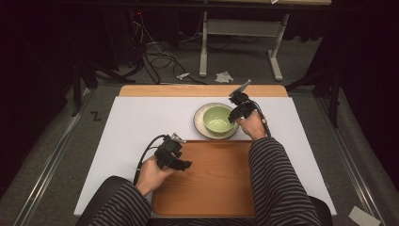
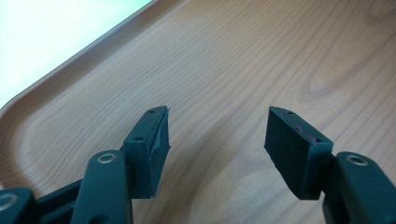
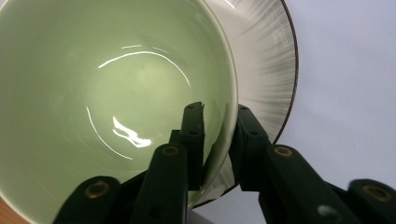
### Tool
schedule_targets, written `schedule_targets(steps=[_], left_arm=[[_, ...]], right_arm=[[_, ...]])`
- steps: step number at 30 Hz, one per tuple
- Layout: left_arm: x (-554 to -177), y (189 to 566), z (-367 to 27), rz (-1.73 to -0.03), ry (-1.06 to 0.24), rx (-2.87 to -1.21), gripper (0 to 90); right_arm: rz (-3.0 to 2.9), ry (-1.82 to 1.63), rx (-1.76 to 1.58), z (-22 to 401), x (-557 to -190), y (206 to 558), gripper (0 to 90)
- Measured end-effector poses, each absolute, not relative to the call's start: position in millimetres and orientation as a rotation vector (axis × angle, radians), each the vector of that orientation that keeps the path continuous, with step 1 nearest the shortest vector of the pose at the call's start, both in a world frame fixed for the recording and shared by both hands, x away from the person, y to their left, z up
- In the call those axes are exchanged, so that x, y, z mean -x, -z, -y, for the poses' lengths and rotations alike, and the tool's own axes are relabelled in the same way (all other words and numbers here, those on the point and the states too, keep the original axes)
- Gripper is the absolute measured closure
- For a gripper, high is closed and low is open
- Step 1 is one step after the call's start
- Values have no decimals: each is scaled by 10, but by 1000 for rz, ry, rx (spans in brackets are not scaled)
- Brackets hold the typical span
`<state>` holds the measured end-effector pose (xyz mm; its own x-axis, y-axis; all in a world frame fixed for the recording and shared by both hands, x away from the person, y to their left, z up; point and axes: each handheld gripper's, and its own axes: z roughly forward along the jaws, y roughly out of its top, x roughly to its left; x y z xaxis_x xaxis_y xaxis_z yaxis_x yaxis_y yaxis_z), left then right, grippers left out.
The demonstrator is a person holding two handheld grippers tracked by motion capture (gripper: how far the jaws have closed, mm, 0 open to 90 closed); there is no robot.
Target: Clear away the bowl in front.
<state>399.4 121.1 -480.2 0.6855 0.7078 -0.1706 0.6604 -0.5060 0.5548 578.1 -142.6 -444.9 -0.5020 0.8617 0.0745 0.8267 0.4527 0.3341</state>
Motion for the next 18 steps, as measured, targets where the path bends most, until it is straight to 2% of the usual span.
schedule_targets(steps=[9,18], left_arm=[[-3990,4800,-1212,-1044,-105,-2300,399],[-3989,4800,-1210,-1044,-105,-2300,399]], right_arm=[[-2556,-555,-1553,1440,-5799,4449,860],[-2537,-625,-1581,1447,-5803,4433,867]])
